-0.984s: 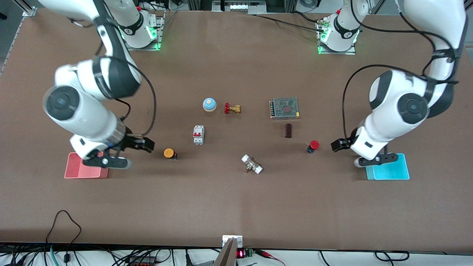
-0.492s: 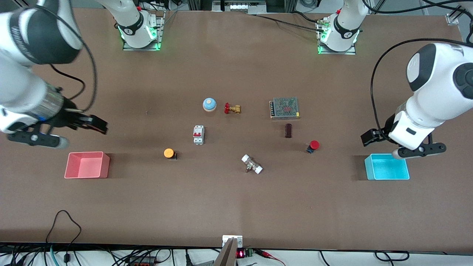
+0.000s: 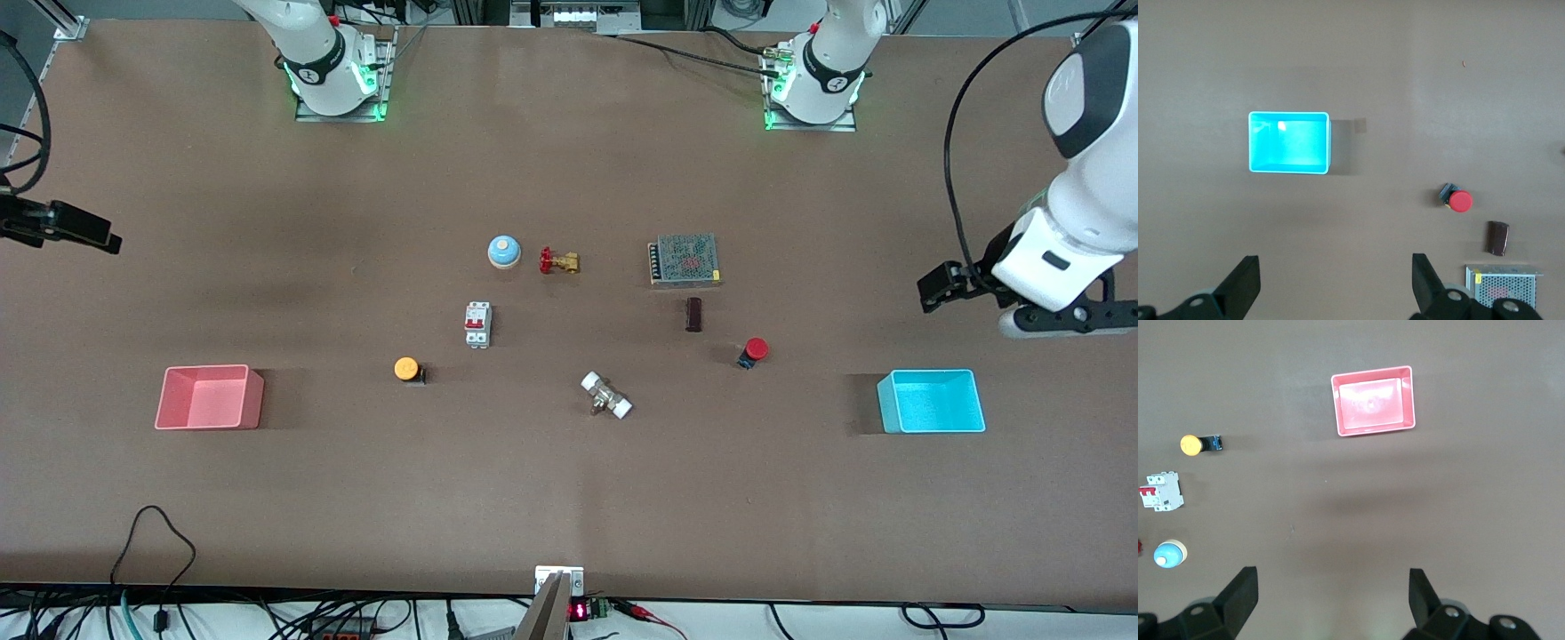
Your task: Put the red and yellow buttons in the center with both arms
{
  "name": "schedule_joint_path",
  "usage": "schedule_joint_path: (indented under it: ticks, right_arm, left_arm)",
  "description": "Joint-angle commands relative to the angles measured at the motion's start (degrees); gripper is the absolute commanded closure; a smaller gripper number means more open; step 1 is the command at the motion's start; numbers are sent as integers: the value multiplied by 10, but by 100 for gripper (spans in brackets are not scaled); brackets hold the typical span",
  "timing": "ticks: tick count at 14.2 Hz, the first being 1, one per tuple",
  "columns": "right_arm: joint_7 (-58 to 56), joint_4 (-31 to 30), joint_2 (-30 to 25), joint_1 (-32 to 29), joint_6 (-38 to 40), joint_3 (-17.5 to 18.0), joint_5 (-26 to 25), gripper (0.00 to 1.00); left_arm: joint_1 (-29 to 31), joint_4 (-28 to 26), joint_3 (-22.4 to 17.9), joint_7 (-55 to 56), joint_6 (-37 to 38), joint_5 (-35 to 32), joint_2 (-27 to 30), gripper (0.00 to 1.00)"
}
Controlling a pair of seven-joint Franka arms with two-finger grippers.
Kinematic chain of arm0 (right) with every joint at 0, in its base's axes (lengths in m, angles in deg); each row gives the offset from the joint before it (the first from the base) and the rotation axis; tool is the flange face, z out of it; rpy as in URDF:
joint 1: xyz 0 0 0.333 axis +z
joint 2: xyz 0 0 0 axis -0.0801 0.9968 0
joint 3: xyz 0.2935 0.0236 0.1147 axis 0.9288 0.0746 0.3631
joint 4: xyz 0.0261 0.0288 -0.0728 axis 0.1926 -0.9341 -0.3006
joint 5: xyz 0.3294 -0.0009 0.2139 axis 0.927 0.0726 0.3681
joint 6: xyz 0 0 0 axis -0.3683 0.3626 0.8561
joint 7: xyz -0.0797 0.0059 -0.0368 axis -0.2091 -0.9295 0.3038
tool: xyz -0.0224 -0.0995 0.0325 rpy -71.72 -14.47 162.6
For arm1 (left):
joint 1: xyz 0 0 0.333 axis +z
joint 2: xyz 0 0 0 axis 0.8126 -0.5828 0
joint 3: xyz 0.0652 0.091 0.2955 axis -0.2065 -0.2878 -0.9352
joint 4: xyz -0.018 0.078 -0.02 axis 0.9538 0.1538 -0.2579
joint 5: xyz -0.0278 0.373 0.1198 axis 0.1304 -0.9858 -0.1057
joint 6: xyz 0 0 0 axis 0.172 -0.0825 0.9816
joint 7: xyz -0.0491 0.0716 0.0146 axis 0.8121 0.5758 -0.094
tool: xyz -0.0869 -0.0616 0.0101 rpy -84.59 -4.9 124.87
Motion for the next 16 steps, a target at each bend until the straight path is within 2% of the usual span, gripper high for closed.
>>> schedule_joint_path:
  ticks: [1, 3, 4, 12, 16]
  right_arm:
    - [-6, -111, -75, 7, -58, 4, -6, 0]
    - [-9, -131, -90, 10, -60, 6, -20, 0]
    - [-9, -129, -91, 10, -59, 7, -21, 0]
    - [-10, -105, -86, 9, -40, 8, -20, 0]
    - [-10, -99, -87, 9, -40, 9, -20, 0]
  left_arm:
    - [-65, -2, -88, -49, 32, 27, 40, 0]
    - [-98, -4, -136, -72, 48, 47, 62, 0]
    - [-105, -6, -145, -72, 50, 47, 71, 0]
    - [-98, -34, -139, -79, 56, 47, 118, 0]
    - [-98, -34, -138, -80, 53, 47, 120, 0]
